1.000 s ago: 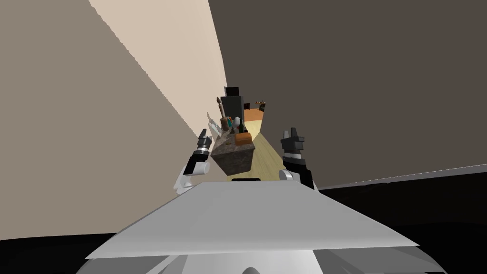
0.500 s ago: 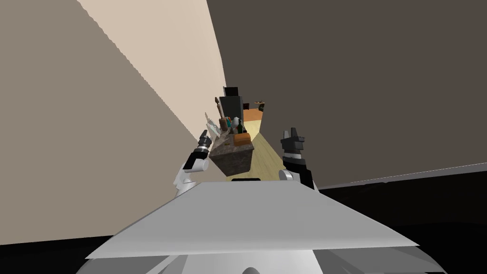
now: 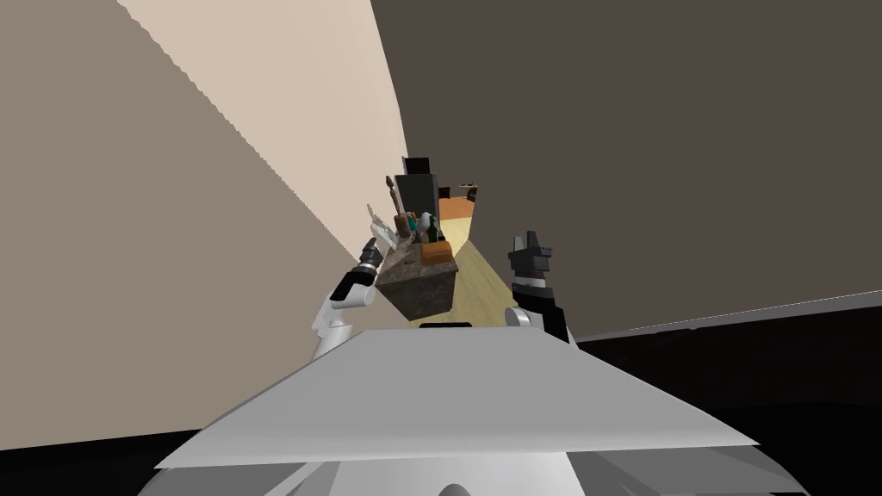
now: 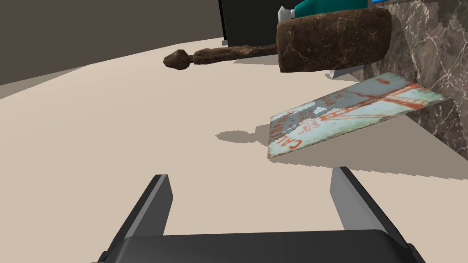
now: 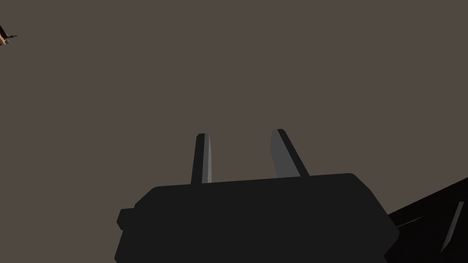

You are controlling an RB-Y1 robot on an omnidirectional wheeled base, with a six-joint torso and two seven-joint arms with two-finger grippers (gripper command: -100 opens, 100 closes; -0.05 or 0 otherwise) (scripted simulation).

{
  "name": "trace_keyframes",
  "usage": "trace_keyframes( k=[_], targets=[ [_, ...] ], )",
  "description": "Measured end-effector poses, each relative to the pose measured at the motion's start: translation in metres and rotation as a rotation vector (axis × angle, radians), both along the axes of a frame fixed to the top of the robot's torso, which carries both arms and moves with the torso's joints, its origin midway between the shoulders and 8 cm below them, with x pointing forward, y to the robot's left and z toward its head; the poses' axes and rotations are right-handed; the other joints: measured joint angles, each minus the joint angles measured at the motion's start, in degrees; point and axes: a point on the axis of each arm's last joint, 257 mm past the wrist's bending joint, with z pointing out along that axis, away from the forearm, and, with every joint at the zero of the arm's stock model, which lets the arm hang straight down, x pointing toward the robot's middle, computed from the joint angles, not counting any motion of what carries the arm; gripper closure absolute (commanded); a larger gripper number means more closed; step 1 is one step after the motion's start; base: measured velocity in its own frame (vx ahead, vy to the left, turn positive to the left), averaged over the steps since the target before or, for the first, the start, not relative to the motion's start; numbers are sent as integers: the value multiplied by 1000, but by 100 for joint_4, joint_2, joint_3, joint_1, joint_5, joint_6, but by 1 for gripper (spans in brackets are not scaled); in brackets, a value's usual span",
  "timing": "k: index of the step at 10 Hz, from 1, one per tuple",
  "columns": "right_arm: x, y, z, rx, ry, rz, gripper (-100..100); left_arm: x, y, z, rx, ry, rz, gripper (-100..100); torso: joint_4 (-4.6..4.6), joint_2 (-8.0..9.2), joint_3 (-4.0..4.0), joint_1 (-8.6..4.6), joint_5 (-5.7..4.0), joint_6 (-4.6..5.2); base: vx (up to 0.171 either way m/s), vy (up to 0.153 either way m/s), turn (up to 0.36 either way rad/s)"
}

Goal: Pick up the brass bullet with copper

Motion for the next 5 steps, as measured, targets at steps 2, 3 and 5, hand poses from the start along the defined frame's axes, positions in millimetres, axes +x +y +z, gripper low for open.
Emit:
trace_keyframes(
  k=[2,3,5],
  targets=[
    [0,0,0,0,0,0,0,5,7,-8,-12,44,6,-100,1,3,2,0,0,1,18,-25,-36],
    [0,0,0,0,0,0,0,5,10,-17,-21,77,11,-100,0,3,1,-1,0,0,34,-34,-45],
    [0,0,0,0,0,0,0,12,21,-29,-39,132,19,-100,-1,-1,-1,-1,0,0,13,-13,-15]
  ],
)
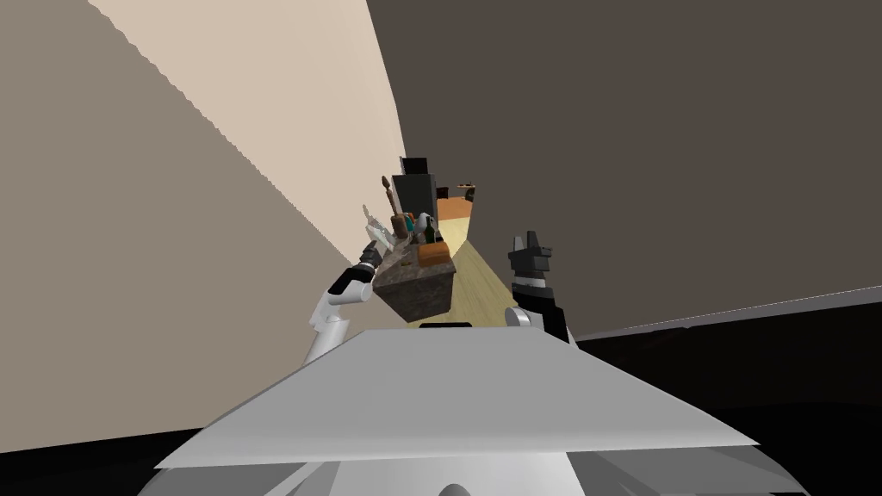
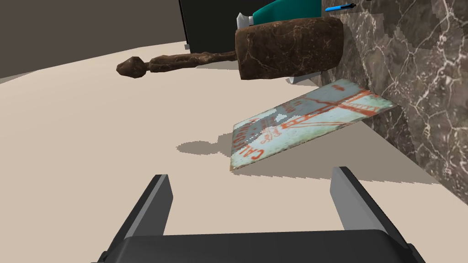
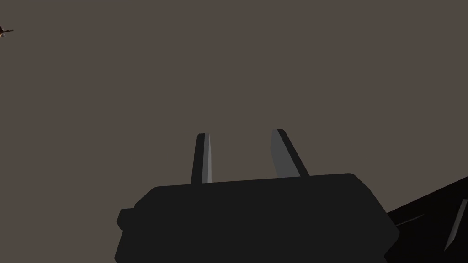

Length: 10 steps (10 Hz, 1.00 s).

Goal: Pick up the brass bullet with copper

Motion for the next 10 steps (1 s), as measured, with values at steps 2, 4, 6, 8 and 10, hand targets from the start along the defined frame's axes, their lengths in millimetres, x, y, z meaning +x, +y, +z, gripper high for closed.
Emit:
trace_keyframes(
  k=[2,4,6,8,10],
  targets=[
    [0,0,0,0,0,0,0,4,6,-14,-15,52,7,-100,1,5,3,9,2,1,15,0,-50],
    [0,0,0,0,0,0,0,5,12,-25,-27,101,15,-100,2,9,5,10,3,-1,5,-1,-25],
    [0,0,0,0,0,0,0,7,19,-38,-45,157,24,-100,1,5,3,10,3,0,13,0,-35],
    [0,0,0,0,0,0,0,8,22,-48,-59,201,31,-100,1,4,2,9,2,1,21,0,-67],
    [0,0,0,0,0,0,0,10,29,-63,-79,263,43,-100,1,4,3,10,2,0,11,0,-38]
  ],
)
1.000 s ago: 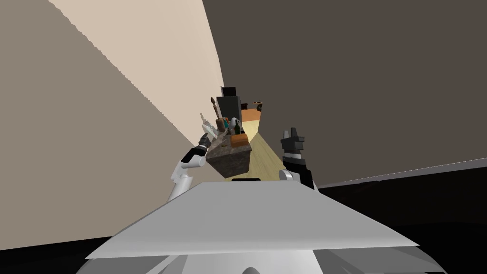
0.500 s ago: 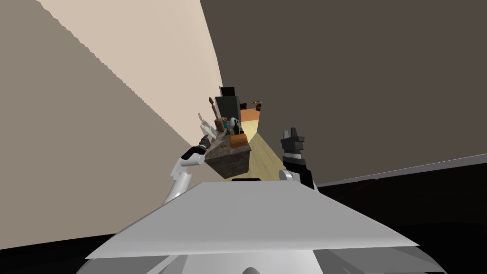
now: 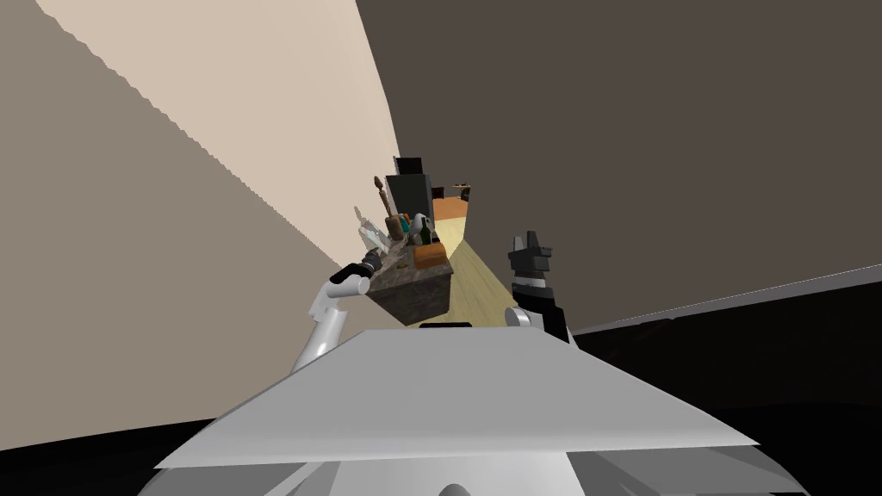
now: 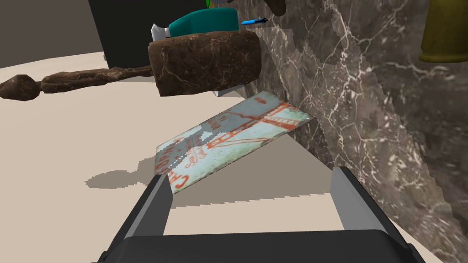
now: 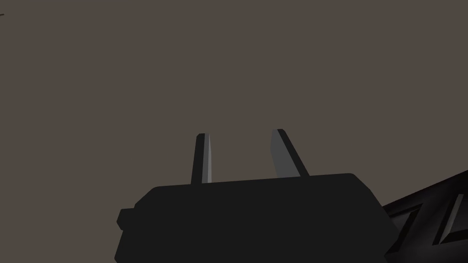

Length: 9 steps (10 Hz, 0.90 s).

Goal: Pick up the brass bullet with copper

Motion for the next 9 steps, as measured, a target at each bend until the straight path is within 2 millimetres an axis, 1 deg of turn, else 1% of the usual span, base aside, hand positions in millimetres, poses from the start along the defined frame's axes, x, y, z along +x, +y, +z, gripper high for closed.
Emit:
trace_keyframes(
  k=[1,3,8,9],
  targets=[
    [0,0,0,0,0,0,0,0,6,-4,-9,29,5,-100,1,2,1,1,0,-1,0,0,0],
    [0,0,0,0,0,0,0,-4,8,-13,-16,63,10,-100,2,8,5,-1,0,-1,-2,0,5],
    [0,0,0,0,0,0,0,-4,8,-14,-16,65,10,-100,2,9,5,-1,0,-1,0,0,0],
    [0,0,0,0,0,0,0,-4,8,-14,-16,65,10,-100,2,8,5,-1,0,-1,12,-4,-99]
  ],
)
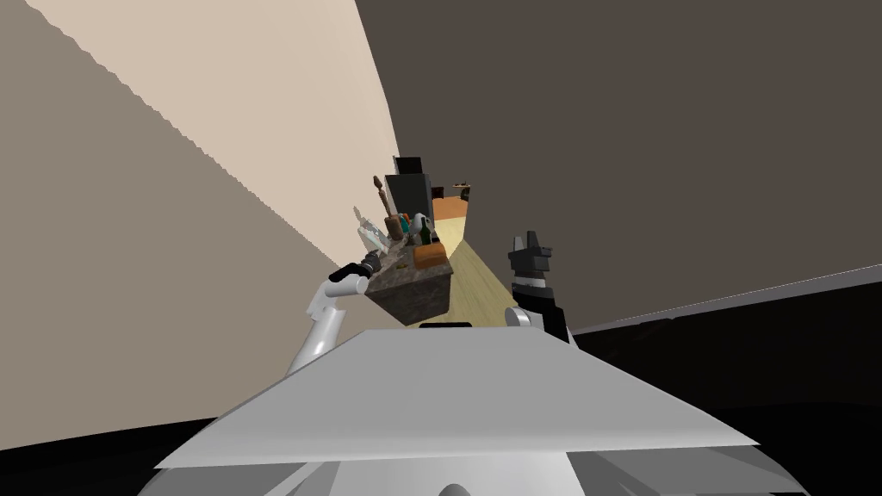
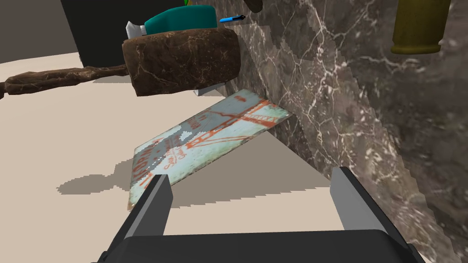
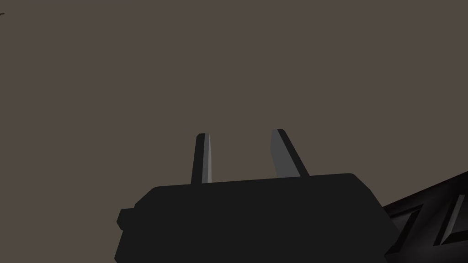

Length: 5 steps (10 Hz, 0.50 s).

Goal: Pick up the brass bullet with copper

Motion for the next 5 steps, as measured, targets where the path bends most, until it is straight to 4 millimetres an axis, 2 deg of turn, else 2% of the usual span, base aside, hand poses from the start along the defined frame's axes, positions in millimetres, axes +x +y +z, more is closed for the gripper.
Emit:
trace_keyframes(
  k=[5],
  targets=[
    [0,0,0,0,0,0,0,-9,13,-18,-26,86,30,-100,-1,-5,-3,-1,0,1,11,-3,-69]
  ],
)
